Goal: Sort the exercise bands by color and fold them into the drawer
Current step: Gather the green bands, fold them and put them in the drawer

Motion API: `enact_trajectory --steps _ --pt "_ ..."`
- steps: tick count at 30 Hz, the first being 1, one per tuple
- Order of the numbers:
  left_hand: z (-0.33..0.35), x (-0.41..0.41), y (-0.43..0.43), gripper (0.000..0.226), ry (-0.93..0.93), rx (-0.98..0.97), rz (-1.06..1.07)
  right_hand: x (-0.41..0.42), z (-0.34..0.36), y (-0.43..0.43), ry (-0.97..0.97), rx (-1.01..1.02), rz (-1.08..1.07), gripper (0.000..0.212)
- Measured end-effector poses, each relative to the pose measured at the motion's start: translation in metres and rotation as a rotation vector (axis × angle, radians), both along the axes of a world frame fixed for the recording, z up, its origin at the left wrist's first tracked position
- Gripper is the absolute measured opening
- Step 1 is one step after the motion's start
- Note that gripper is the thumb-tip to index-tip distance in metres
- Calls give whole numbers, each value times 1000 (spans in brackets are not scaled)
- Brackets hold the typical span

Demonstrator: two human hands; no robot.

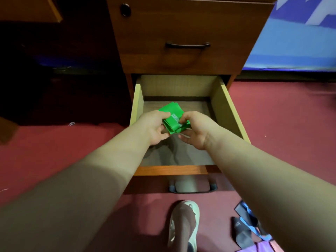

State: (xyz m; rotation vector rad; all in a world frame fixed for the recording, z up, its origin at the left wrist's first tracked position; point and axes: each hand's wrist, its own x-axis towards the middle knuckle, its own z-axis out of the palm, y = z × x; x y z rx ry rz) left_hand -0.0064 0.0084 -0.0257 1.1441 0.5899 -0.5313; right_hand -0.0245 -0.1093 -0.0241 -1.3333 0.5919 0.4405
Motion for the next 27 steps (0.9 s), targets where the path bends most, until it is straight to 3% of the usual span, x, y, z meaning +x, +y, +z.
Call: enact_trajectory --steps 9,11,15,18,20,23,27 --pt "-36 70 6 31 6 379 -116 65 -45 18 67 -120 27 5" --pt "-47 84 9 27 -13 504 -129 74 -56 22 79 -123 34 16" --pt "-66 102 12 6 -128 964 -351 89 -70 32 86 -168 26 26" --pt "-72 110 9 22 -245 1334 -503 101 -76 37 65 -188 -4 29" --pt "-72 112 7 36 -267 1467 -547 107 -79 39 58 -225 -14 29" --pt "-73 116 7 40 -270 1555 -585 117 -90 42 37 -358 -4 15" --pt "-76 116 6 46 -294 1512 -513 121 -97 44 7 -563 28 30"
